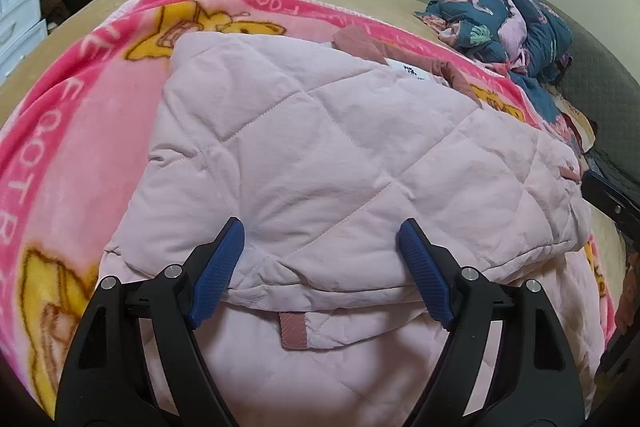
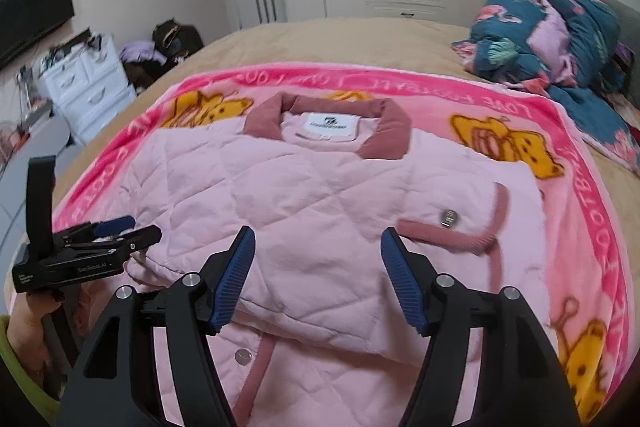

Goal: Fold large clothes

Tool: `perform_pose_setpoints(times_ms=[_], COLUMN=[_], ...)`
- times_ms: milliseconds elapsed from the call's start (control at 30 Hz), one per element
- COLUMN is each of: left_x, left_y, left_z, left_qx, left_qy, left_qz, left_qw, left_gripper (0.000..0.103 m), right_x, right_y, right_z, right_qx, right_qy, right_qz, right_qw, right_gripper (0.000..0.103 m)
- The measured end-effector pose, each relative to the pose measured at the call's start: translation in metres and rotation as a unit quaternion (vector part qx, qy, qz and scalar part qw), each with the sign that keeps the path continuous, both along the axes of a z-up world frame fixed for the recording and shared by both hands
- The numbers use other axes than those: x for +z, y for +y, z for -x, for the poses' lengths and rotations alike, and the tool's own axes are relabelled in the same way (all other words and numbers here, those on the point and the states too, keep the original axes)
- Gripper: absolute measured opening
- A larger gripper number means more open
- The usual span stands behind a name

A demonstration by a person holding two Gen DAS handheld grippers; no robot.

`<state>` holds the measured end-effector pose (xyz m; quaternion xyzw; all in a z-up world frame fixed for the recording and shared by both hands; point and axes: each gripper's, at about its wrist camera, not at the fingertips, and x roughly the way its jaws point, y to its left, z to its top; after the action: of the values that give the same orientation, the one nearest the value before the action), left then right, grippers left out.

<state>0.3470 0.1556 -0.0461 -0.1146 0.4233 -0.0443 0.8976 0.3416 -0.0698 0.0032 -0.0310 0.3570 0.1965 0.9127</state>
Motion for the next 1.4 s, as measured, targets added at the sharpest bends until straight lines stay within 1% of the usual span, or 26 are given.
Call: perform_pose_setpoints(times_ms=[100,133,200,233,267,333,433,500,600,700,767,800,833,900,967,1133,1233,1267,1300,1333,1400], left_x=[0.0,0.0,0.0,-0.001,-0.001,-0.002,-0.001,0.001,0.004,0.008,0.01,0.012,0.014,0.018,0.02,0.025,0.029,0.03,0.032,0.034,0.036], left_y=[-0.001,-0.001,-0.001,-0.001,-0.002,-0.001,-0.003,-0.004,-0.004,-0.004,-0.004,-0.004,-0.005,-0.007,-0.009,-0.013,-0.014,-0.015,-0.016,-0.018,-0.021], left_z=[0.0,0.0,0.0,0.001,0.0,0.001,0.0,0.001,0.001,0.003,0.004,0.005,0.005,0.008,0.01,0.015,0.017,0.018,0.019,0.02,0.022], left_qx=[-0.001,0.0,0.0,-0.001,-0.001,-0.003,-0.003,-0.002,-0.001,0.001,0.001,0.0,-0.002,-0.006,-0.007,-0.015,-0.024,-0.025,-0.026,-0.027,-0.03], left_qy=[0.0,0.0,0.001,0.001,0.001,0.001,0.002,0.006,0.008,0.009,0.01,0.011,0.011,0.011,0.011,0.011,0.011,0.01,0.009,0.008,0.007], left_qz=[-0.001,0.0,-0.001,-0.001,-0.003,-0.004,-0.006,-0.008,-0.009,-0.002,0.0,-0.001,-0.002,-0.005,-0.007,-0.008,0.003,0.006,0.005,0.001,-0.006], left_qw=[1.0,1.0,1.0,1.0,1.0,1.0,1.0,1.0,0.9999,1.0,0.9999,0.9999,0.9999,0.9999,0.9999,0.9998,0.9996,0.9996,0.9996,0.9996,0.9995], left_gripper=[0.073,0.073,0.073,0.073,0.073,0.073,0.073,0.072,0.072,0.072,0.073,0.075,0.076,0.079,0.08,0.085,0.085,0.087,0.091,0.093,0.094], right_x=[-0.01,-0.014,-0.026,-0.039,-0.046,-0.058,-0.066,-0.065,-0.059,-0.051,-0.046,-0.044,-0.042,-0.041,-0.039,-0.035,-0.033,-0.032,-0.031,-0.03,-0.027], right_y=[0.008,0.011,0.014,0.015,0.014,0.01,0.012,0.014,0.01,0.003,-0.001,-0.003,-0.006,-0.011,-0.016,-0.027,-0.032,-0.034,-0.035,-0.037,-0.039], right_z=[-0.014,-0.019,-0.027,-0.035,-0.038,-0.044,-0.044,-0.041,-0.035,-0.025,-0.017,-0.013,-0.01,-0.004,0.001,0.009,0.013,0.015,0.016,0.018,0.021], right_qx=[-0.005,-0.002,-0.012,-0.016,-0.019,-0.027,-0.033,-0.035,-0.038,-0.036,-0.036,-0.038,-0.042,-0.047,-0.051,-0.058,-0.061,-0.062,-0.063,-0.067,-0.073], right_qy=[0.025,0.033,0.046,0.07,0.079,0.088,0.08,0.075,0.075,0.068,0.061,0.056,0.054,0.055,0.056,0.059,0.058,0.058,0.058,0.056,0.053], right_qz=[0.006,0.004,0.025,0.033,0.027,0.011,0.012,0.017,-0.002,-0.022,-0.031,-0.034,-0.035,-0.043,-0.051,-0.051,-0.052,-0.052,-0.053,-0.054,-0.057], right_qw=[1.0,0.999,0.999,0.997,0.996,0.996,0.996,0.996,0.996,0.997,0.997,0.997,0.997,0.996,0.996,0.995,0.995,0.995,0.995,0.995,0.994], right_gripper=[0.065,0.067,0.07,0.071,0.071,0.072,0.073,0.074,0.075,0.078,0.082,0.087,0.088,0.088,0.089,0.089,0.089,0.089,0.094,0.099,0.099])
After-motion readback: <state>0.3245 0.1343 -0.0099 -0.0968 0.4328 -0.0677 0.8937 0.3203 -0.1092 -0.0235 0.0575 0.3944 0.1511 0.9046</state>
